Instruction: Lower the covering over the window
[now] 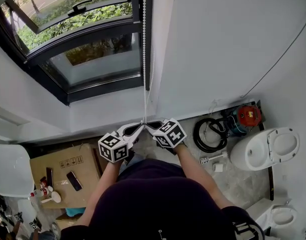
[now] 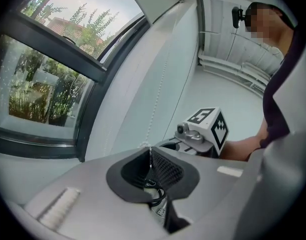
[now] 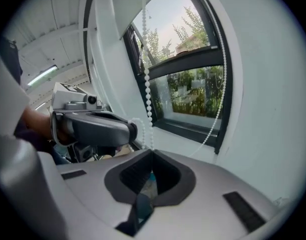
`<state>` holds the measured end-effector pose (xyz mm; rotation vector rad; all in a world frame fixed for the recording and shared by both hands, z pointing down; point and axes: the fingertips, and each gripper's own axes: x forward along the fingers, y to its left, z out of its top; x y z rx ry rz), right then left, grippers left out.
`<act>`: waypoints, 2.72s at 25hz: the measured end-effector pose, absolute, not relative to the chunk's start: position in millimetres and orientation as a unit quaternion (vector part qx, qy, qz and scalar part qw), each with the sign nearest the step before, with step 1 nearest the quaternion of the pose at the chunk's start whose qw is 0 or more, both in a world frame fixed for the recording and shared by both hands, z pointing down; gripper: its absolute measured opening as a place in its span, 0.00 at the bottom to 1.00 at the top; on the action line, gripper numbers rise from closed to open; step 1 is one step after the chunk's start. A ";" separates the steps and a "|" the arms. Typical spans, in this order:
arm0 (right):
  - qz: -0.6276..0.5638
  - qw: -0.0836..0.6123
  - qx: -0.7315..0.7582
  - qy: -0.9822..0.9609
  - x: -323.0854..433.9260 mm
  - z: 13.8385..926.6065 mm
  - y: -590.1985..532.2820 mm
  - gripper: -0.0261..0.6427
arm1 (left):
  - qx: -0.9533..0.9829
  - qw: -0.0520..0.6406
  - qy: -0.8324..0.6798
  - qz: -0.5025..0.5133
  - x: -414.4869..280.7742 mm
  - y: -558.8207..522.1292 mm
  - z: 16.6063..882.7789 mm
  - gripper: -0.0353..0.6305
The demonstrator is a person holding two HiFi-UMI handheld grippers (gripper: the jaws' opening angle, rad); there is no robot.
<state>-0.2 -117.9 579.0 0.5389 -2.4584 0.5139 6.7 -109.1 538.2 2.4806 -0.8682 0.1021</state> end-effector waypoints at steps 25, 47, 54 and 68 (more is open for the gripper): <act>0.233 0.330 0.185 -0.896 13.1 628.6 -104.3 0.06 | 0.917 0.255 -0.289 0.100 -0.5 -95.4 535.4 0.26; 0.216 0.345 0.196 -0.892 17.7 631.1 -108.8 0.06 | 0.938 0.071 -0.341 0.008 4.0 -149.2 392.1 0.41; 0.218 0.340 0.189 -0.895 12.4 629.7 -102.4 0.06 | 0.946 0.070 -0.313 0.043 38.9 -163.6 394.8 0.33; 0.270 0.339 0.151 -0.889 8.6 648.0 -81.5 0.06 | 0.938 0.150 -0.313 0.015 14.9 -165.0 425.3 0.09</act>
